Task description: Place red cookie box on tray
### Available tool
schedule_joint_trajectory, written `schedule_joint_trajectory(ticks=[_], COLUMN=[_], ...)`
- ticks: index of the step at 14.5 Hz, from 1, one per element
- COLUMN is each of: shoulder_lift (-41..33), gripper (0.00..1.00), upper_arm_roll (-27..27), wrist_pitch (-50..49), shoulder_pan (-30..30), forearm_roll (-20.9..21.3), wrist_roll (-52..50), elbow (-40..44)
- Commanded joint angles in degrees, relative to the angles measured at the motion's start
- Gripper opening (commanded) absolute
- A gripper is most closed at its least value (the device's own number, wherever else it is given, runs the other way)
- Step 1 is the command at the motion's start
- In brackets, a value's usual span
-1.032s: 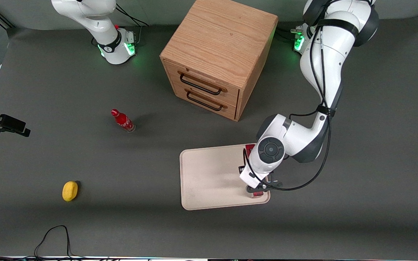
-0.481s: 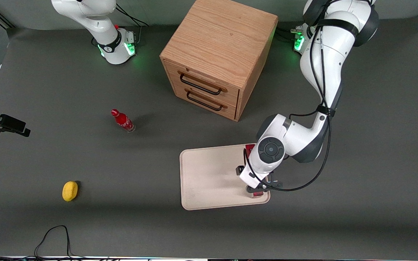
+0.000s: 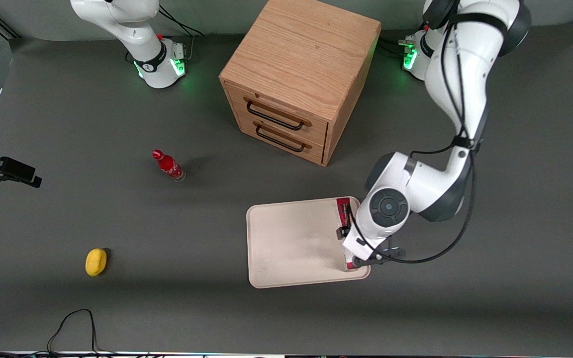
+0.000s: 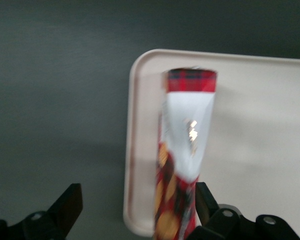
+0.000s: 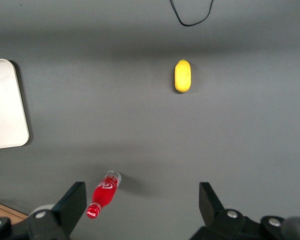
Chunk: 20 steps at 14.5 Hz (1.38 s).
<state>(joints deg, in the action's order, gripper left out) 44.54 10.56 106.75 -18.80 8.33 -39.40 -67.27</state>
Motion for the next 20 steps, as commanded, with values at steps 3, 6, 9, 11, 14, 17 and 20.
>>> schedule_joint_trajectory(ticks=[3,6,9,11,14,17,20], shoulder_lift=[-23.3,-37.2,-47.1,-49.1,-48.9,-48.9,-49.0], gripper=[1.0,1.0,1.0,1.0,1.0,1.0,1.0], upper_arm_roll=[-0.9,-7.5,-12.9,-18.1,-22.7,-22.6,-21.2], wrist_pitch=[-3.7,-3.7,-6.3,-12.7,-19.7,-21.7,-20.4], shoulder_pan=[2.8,2.8,2.9,3.1,3.6,6.4,11.0], forearm_roll=[-4.2,-7.4,-7.4,-7.2,-7.3,-6.1,-6.1], wrist_roll=[9.7,18.9,24.6,28.2,34.5,36.9,36.9], elbow=[-20.8,-33.7,-39.1,-36.2,-29.7,-27.9,-28.8])
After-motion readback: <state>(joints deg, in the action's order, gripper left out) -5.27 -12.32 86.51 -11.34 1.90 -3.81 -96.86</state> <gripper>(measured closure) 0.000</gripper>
